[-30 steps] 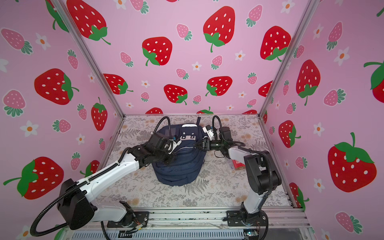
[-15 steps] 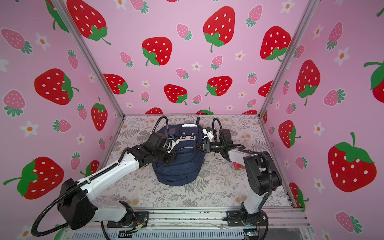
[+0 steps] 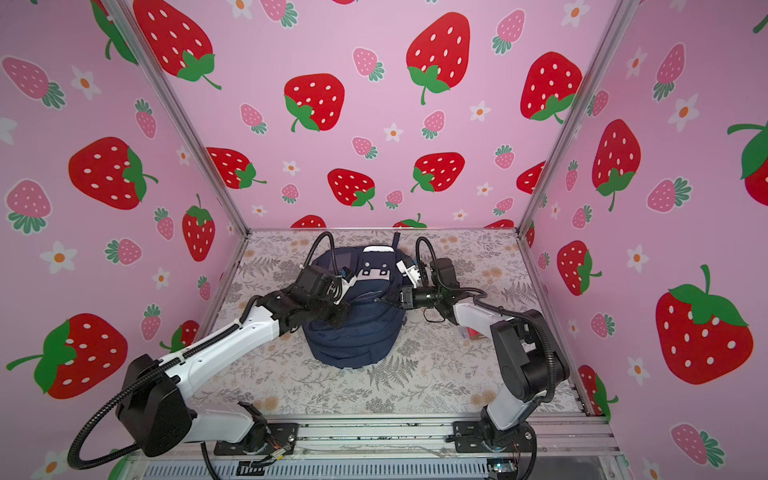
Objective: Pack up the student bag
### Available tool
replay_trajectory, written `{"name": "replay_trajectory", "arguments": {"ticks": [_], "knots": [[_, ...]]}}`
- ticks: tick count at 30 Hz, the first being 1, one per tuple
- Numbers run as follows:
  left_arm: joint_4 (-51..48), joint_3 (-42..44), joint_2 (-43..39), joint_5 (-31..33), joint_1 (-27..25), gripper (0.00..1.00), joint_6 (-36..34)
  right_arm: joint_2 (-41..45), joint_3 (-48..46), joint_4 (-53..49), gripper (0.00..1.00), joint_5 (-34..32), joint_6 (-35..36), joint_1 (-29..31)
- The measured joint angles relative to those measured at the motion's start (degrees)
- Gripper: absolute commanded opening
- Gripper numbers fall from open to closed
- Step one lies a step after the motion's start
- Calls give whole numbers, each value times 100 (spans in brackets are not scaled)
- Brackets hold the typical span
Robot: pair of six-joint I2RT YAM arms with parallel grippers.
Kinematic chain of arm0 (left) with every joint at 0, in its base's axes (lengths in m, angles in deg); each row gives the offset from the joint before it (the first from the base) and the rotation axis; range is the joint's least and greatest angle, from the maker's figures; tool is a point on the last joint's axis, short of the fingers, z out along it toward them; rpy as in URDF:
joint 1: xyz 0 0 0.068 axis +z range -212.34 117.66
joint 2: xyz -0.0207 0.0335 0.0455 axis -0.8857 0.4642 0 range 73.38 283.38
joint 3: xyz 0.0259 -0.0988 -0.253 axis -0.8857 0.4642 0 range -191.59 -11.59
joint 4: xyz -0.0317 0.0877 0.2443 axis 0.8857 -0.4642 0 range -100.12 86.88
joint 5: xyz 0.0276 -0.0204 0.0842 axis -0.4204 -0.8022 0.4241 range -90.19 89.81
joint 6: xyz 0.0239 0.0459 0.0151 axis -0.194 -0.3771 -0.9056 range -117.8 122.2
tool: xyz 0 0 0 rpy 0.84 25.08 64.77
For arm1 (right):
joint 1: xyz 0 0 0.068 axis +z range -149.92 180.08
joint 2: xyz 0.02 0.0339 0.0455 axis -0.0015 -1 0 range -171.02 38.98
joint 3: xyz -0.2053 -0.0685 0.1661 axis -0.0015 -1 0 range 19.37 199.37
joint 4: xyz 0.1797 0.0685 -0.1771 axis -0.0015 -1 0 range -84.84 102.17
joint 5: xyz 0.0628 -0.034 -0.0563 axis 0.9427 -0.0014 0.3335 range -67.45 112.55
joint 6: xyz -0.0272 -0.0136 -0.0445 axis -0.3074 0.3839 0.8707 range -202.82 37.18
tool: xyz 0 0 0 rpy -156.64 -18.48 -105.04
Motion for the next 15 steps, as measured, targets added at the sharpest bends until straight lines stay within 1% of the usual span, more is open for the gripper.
{"name": "replay_trajectory", "arguments": {"ticks": [11, 13, 14, 15], "knots": [[96, 22, 0, 133, 52, 0, 55, 17, 258, -584, 14, -361, 280, 334], [96, 24, 0, 125, 52, 0, 57, 98, 295, -828, 14, -494, 389, 450], [103, 24, 0, 120, 52, 0, 61, 146, 339, -973, 14, -581, 448, 520], [111, 24, 0, 109, 52, 0, 68, 214, 385, -1113, 19, -697, 516, 597]]}}
